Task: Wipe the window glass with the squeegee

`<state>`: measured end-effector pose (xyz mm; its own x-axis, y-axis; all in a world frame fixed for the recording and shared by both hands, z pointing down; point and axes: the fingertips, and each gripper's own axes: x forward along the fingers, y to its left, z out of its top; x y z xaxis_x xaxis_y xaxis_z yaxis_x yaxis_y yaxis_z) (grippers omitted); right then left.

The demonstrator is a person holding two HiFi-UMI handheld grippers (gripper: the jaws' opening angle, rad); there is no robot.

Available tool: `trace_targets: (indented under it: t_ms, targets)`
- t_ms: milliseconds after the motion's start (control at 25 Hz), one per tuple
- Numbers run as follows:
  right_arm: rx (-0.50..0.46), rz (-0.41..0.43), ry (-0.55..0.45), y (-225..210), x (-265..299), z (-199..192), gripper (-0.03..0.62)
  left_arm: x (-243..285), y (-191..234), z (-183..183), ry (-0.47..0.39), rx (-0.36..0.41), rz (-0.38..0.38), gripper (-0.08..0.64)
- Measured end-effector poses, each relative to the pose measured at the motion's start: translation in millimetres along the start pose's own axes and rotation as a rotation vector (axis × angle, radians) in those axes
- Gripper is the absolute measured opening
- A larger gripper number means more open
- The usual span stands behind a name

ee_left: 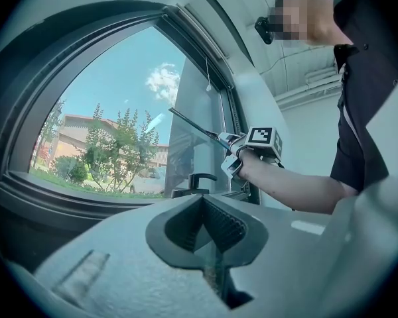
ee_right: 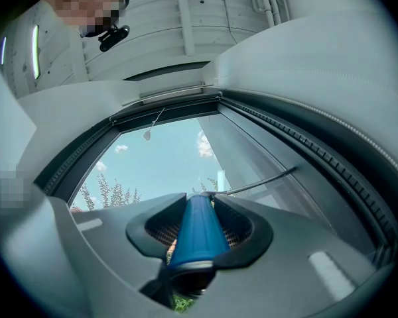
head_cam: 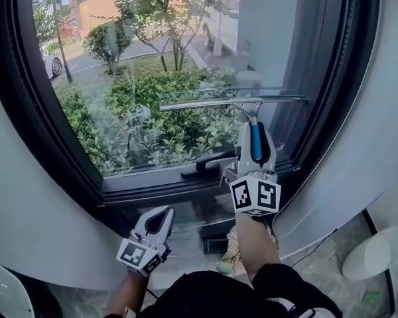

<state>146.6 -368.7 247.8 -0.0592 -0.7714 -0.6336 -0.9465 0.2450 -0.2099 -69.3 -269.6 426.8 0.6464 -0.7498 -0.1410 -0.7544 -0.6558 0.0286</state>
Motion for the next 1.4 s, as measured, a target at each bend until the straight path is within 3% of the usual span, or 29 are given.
trace_targets:
  t_ms: [880, 1400]
  targets:
    - [-0.001, -0.025, 0.072, -7.3, -23.1, -23.1, 0.133, -1.0, -2.9, -12.2, 0.036, -0.007, -0.006, 0.002]
    - [0.004, -0.031, 0.094, -8.2, -26.8, -28.2, 0.133, 4.0, -12.0, -10.4, 0.030, 0.046, -0.047, 0.002]
